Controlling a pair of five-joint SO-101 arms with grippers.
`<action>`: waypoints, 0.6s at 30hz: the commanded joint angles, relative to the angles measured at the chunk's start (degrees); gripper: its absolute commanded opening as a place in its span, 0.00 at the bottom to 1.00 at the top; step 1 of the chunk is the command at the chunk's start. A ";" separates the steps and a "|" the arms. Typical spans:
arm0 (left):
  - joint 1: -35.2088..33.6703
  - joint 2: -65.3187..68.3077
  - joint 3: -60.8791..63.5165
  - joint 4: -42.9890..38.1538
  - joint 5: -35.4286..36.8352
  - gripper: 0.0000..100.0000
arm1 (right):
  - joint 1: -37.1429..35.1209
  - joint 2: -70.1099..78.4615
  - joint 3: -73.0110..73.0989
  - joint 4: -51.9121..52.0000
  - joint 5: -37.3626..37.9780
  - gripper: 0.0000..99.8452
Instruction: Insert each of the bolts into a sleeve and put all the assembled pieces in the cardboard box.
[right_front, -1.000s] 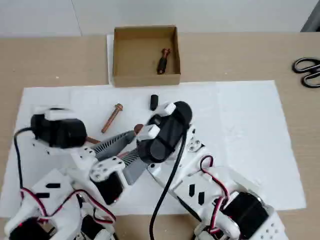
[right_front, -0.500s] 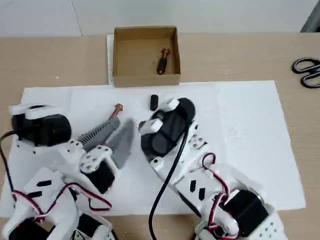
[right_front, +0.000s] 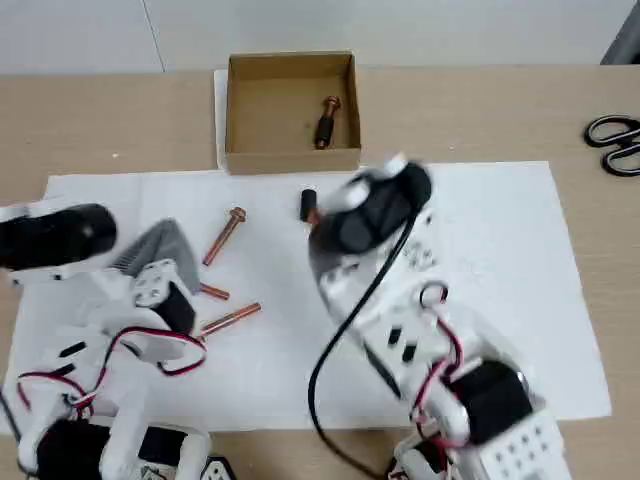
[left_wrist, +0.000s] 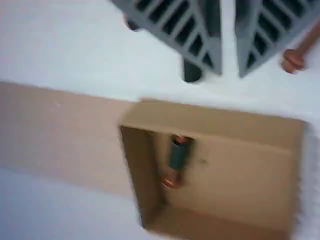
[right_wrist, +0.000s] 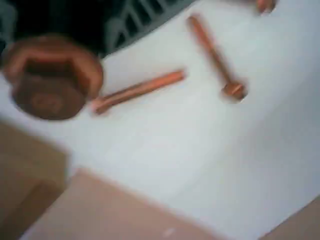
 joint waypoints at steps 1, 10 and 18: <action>-2.37 -0.18 -0.66 1.23 -0.88 0.01 | 4.97 5.49 -0.88 -9.54 -0.79 0.00; -2.81 -0.18 -0.48 4.31 -0.88 0.01 | 11.03 21.05 -0.88 -27.47 -0.97 0.00; -2.81 -0.18 1.36 9.49 -0.88 0.01 | 15.78 36.70 -0.88 -50.68 -0.70 0.00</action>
